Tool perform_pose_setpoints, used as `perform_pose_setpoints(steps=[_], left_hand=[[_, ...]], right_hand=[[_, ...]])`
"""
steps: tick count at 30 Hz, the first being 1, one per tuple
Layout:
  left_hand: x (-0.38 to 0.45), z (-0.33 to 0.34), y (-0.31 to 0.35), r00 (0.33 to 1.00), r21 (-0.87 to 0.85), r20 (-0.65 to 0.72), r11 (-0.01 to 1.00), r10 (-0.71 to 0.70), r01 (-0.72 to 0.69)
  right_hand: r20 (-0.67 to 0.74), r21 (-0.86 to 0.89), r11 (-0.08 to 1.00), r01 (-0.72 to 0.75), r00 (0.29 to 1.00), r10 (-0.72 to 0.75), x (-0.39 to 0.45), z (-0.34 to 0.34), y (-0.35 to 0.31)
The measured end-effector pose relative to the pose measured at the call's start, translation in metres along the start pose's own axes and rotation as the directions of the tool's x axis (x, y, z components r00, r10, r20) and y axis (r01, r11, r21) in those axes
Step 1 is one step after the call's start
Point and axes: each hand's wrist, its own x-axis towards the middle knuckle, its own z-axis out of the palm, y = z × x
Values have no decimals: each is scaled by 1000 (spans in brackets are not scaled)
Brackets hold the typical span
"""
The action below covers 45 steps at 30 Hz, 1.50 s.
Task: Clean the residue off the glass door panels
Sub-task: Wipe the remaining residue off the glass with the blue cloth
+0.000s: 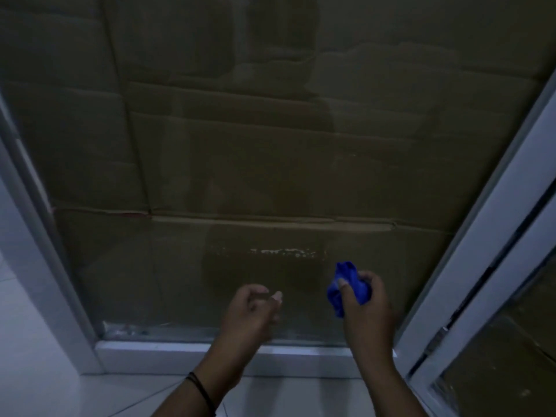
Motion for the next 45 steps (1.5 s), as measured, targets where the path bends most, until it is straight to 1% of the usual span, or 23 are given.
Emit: perform_pose_setpoints(steps=[2, 4, 5, 8, 11, 14, 18, 22, 28, 31, 34, 36, 38, 40, 41, 43, 44, 45], left_hand=[[8, -19, 4, 990, 47, -90, 993, 108, -104], [16, -39, 6, 974, 59, -154, 985, 167, -160], [20, -48, 6, 965, 56, -181, 982, 188, -181], [30, -71, 3, 940, 48, -244, 971, 240, -235], [38, -89, 0, 928, 29, -283, 969, 244, -246], [44, -104, -3, 919, 33, -304, 967, 250, -252], [49, -120, -8, 914, 26, -322, 967, 248, -254], [52, -138, -12, 896, 28, -360, 963, 261, -269], [52, -162, -14, 869, 0, -412, 954, 274, -301], [50, -173, -12, 851, -2, -443, 949, 283, -316], [49, -181, -11, 847, -17, -455, 949, 274, -316], [48, -183, -10, 854, -30, -450, 951, 264, -309], [46, -184, -10, 866, -47, -433, 953, 250, -299], [43, -182, -8, 885, -61, -403, 959, 231, -278], [42, -179, -7, 898, -77, -380, 960, 222, -270], [36, -169, -5, 927, -122, -305, 956, 221, -268], [33, -162, -4, 937, -129, -262, 954, 230, -270], [29, -156, -3, 946, -120, -217, 955, 242, -272]], right_hand=[[-42, -104, 994, 21, 999, -26, 17, 6, 4], [-84, -230, 972, 52, 994, -73, 30, 16, 7], [-98, -267, 961, 68, 990, -97, 33, 22, 7], [-121, -283, 957, 54, 988, -92, 37, 40, 2], [-137, -267, 961, 70, 984, -110, 33, 54, -1], [-83, -272, 953, 129, 984, -157, 21, 71, -4], [-15, -292, 924, 246, 965, -261, 5, 94, -15], [67, -296, 902, 315, 949, -309, -9, 114, -27], [187, -256, 860, 441, 896, -403, -38, 157, -48], [252, -223, 854, 471, 874, -416, -52, 181, -57], [359, -150, 859, 490, 836, -415, -67, 208, -71], [451, -76, 884, 461, 807, -382, -76, 221, -82], [529, 35, 937, 346, 790, -311, -80, 225, -90], [551, 135, 976, 172, 805, -218, -84, 219, -92], [549, 194, 979, 69, 819, -167, -86, 213, -90], [556, 307, 937, -165, 830, -36, -93, 197, -84], [569, 330, 912, -244, 822, 14, -95, 189, -80], [582, 327, 901, -284, 812, 45, -97, 180, -76]])
